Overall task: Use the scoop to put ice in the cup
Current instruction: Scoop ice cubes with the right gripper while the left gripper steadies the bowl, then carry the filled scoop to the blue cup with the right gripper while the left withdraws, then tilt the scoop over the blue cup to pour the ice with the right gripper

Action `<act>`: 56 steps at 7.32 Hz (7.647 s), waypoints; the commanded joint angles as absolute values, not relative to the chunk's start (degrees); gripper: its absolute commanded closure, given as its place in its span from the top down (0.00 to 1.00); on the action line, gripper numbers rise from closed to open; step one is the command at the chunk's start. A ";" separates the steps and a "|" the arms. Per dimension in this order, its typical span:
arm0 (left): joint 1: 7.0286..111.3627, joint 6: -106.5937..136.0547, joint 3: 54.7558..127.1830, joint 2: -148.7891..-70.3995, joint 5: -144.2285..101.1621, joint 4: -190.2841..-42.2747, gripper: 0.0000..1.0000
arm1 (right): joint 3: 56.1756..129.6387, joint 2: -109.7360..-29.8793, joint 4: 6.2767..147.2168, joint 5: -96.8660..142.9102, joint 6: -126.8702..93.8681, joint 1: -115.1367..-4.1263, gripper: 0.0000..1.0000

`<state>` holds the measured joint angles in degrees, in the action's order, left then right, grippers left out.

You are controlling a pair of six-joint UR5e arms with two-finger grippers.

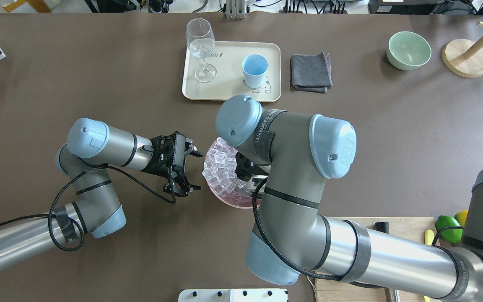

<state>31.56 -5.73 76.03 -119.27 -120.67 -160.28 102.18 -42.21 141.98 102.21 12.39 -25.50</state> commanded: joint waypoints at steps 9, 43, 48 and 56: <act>31.38 -5.80 75.59 -119.36 -120.15 -160.05 0.98 | 110.74 -55.19 120.42 105.03 12.74 -25.49 0.00; 51.10 -5.98 87.62 -107.76 -134.41 -129.64 0.98 | 109.43 -61.09 88.94 99.66 -35.95 -39.02 0.00; 62.74 -6.06 89.38 -103.36 -139.13 -109.27 0.98 | 105.41 -55.21 104.76 123.93 -35.95 -40.76 0.00; 68.03 -5.28 89.21 -99.49 -133.36 -103.80 0.98 | 83.34 -40.35 104.85 148.59 -35.77 -49.82 0.00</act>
